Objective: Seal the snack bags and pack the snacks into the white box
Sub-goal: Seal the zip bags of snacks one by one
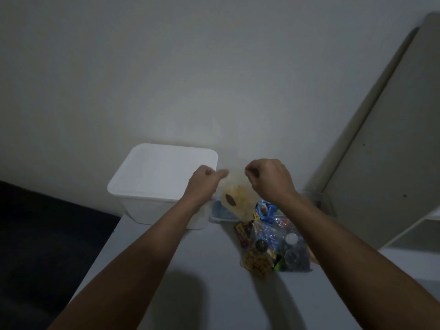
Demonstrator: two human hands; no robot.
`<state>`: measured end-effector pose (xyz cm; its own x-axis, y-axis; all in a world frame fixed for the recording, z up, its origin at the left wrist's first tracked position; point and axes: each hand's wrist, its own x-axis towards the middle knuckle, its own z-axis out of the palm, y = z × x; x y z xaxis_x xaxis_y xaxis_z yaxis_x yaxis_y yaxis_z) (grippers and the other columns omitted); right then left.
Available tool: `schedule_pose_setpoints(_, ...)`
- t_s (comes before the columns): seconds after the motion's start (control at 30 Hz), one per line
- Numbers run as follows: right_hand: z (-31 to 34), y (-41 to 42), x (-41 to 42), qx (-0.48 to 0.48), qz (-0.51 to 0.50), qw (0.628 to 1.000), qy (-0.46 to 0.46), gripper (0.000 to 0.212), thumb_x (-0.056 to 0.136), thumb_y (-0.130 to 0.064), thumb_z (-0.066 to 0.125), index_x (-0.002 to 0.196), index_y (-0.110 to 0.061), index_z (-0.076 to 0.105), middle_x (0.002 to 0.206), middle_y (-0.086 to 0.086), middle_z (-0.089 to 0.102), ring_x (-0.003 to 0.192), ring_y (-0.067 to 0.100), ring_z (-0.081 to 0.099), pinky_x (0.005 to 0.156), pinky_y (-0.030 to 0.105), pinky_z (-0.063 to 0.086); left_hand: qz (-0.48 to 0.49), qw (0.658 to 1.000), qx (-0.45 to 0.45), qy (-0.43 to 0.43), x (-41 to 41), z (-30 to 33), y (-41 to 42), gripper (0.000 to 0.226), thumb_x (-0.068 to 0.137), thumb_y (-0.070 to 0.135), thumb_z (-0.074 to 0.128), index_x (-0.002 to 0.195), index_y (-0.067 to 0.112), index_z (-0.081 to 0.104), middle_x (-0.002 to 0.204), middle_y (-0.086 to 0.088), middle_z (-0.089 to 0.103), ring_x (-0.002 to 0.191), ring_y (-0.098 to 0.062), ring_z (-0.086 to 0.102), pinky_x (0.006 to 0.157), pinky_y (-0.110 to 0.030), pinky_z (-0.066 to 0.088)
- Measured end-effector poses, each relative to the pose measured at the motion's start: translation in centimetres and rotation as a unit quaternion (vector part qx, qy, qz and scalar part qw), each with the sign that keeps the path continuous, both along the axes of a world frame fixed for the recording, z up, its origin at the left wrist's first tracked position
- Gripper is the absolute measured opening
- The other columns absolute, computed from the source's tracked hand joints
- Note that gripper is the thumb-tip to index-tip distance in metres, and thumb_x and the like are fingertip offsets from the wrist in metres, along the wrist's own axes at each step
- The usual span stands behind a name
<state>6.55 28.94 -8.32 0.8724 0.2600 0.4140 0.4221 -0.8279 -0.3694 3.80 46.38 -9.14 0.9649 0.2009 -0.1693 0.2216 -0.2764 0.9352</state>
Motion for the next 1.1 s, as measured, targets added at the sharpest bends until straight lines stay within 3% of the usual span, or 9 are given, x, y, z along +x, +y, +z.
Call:
schedule_pose_setpoints(0.07, 0.2, -0.2, 0.2, 0.008, 0.017, 1.000, 0.008, 0.017, 0.091, -0.015, 0.059, 0.097, -0.013, 0.074, 0.093, 0.007, 0.075, 0.084, 0.027, 0.068, 0.073, 0.035, 0.055, -0.006, 0.998, -0.024, -0.056, 0.2, 0.3, 0.3, 0.019, 0.087, 0.012, 0.056, 0.105, 0.015, 0.059, 0.104, -0.002, 0.059, 0.093, -0.020, 0.056, 0.077, -0.034, 0.049)
schedule_pose_setpoints(0.13, 0.5, -0.4, 0.5, 0.011, 0.034, 0.999, 0.023, 0.015, 0.090, -0.014, 0.061, 0.098, -0.013, 0.074, 0.095, 0.006, 0.075, 0.087, 0.026, 0.068, 0.074, 0.036, 0.055, -0.040, 0.995, 0.005, -0.094, 0.3, 0.3, 0.7, 0.035, 0.081, 0.000, 0.059, 0.112, 0.017, 0.063, 0.109, 0.001, 0.061, 0.097, -0.015, 0.056, 0.078, -0.025, 0.049)
schedule_pose_setpoints(0.27, 1.3, -0.9, 0.8, 0.027, 0.070, 0.996, 0.040, 0.013, 0.090, -0.015, 0.064, 0.097, -0.012, 0.074, 0.090, 0.005, 0.075, 0.076, 0.014, 0.062, 0.070, 0.028, 0.049, -0.014, 0.987, 0.045, -0.156, 0.4, 0.6, 0.9, 0.011, 0.077, 0.005, 0.075, 0.087, 0.009, 0.073, 0.087, -0.005, 0.070, 0.079, -0.012, 0.062, 0.075, -0.023, 0.052)
schedule_pose_setpoints(0.37, 2.0, -1.1, 0.6, 0.078, 0.080, 0.991, 0.071, 0.017, 0.092, -0.021, 0.062, 0.097, -0.011, 0.074, 0.086, 0.003, 0.073, 0.073, 0.012, 0.061, 0.070, 0.029, 0.050, 0.014, 0.987, 0.033, -0.159, 0.5, 1.0, 0.8, 0.005, 0.076, 0.005, 0.076, 0.081, 0.004, 0.074, 0.074, -0.001, 0.069, 0.068, -0.005, 0.062, 0.062, -0.006, 0.047)
schedule_pose_setpoints(0.53, 2.3, -1.4, 0.2, 0.129, 0.080, 0.979, 0.138, 0.017, 0.080, -0.029, 0.075, 0.090, -0.015, 0.074, 0.080, -0.002, 0.071, 0.073, 0.010, 0.064, 0.065, 0.023, 0.049, 0.044, 0.986, 0.036, -0.159, 0.5, 1.6, 0.9, 0.007, 0.075, 0.008, 0.078, 0.073, 0.011, 0.073, 0.073, 0.002, 0.069, 0.071, -0.008, 0.064, 0.069, -0.016, 0.048)
schedule_pose_setpoints(0.67, 2.3, -1.2, 0.4, 0.132, 0.059, 0.982, 0.125, 0.005, 0.083, -0.019, 0.072, 0.084, -0.014, 0.073, 0.073, 0.000, 0.068, 0.069, 0.015, 0.062, 0.066, 0.027, 0.048, 0.013, 0.985, 0.028, -0.169, 0.4, 2.1, 0.9, 0.017, 0.078, 0.007, 0.075, 0.069, 0.019, 0.068, 0.073, 0.007, 0.068, 0.071, -0.004, 0.062, 0.068, -0.015, 0.046)
schedule_pose_setpoints(0.83, 3.1, -1.0, 0.4, 0.122, 0.045, 0.985, 0.112, 0.004, 0.085, -0.017, 0.070, 0.085, -0.013, 0.073, 0.071, -0.001, 0.066, 0.065, 0.013, 0.059, 0.065, 0.028, 0.048, -0.029, 0.984, 0.018, -0.176, 0.5, 2.7, 0.9, 0.008, 0.077, 0.010, 0.076, 0.083, 0.013, 0.073, 0.081, 0.004, 0.071, 0.073, -0.001, 0.061, 0.068, -0.011, 0.047)
schedule_pose_setpoints(0.93, 3.3, -1.0, 0.4, 0.109, 0.038, 0.988, 0.101, 0.004, 0.085, -0.016, 0.069, 0.082, -0.016, 0.072, 0.069, -0.005, 0.064, 0.066, 0.013, 0.059, 0.066, 0.029, 0.050, -0.020, 0.983, 0.024, -0.180, 0.7, 3.0, 0.4, 0.010, 0.076, 0.008, 0.077, 0.072, 0.016, 0.072, 0.077, 0.003, 0.069, 0.073, -0.009, 0.062, 0.071, -0.019, 0.048)
schedule_pose_setpoints(1.1, 3.3, -0.9, 0.5, 0.115, 0.038, 0.988, 0.095, 0.005, 0.085, -0.022, 0.068, 0.080, -0.022, 0.067, 0.073, -0.005, 0.065, 0.072, 0.016, 0.061, 0.068, 0.032, 0.051, -0.003, 0.982, 0.044, -0.185, 0.8, 3.6, -0.3, 0.015, 0.078, 0.007, 0.075, 0.068, 0.017, 0.069, 0.071, 0.006, 0.066, 0.066, -0.010, 0.060, 0.063, -0.015, 0.045)
